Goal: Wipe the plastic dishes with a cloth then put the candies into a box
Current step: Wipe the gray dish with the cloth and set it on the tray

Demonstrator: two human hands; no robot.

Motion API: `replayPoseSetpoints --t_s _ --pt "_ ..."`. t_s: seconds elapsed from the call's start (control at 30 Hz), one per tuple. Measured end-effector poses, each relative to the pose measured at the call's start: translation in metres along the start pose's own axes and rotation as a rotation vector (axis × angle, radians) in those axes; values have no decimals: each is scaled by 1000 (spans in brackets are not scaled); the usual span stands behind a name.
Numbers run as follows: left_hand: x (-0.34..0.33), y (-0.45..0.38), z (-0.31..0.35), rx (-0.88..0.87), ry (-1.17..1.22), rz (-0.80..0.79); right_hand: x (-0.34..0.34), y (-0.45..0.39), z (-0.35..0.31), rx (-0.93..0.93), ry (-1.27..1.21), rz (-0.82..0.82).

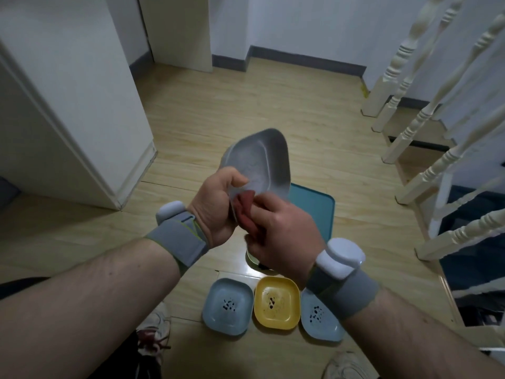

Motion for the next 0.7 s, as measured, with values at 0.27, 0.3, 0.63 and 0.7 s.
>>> replayPoseSetpoints --t_s 0.27,0.3,0.63,0.7 --pt "-4 1 -3 36 -111 146 -12 7 -7 -27 18 20" --pt "-4 0 -1 47 -110 151 -13 9 -8 -11 20 -7" --pt "2 -5 -9 86 -104 202 -17 12 -14 -76 49 27" --pt "7 -7 -5 102 -95 194 -17 13 -11 -56 65 7"
Point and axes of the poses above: each hand's wrist, its own y-axis away from the middle knuckle, its own x-axis out of the back of the hand, z = x × y, the point moved 1 cm from there along -y, towards the middle knuckle, and after that the axes turned 11 degrees about -x, right-handed, at the moved point
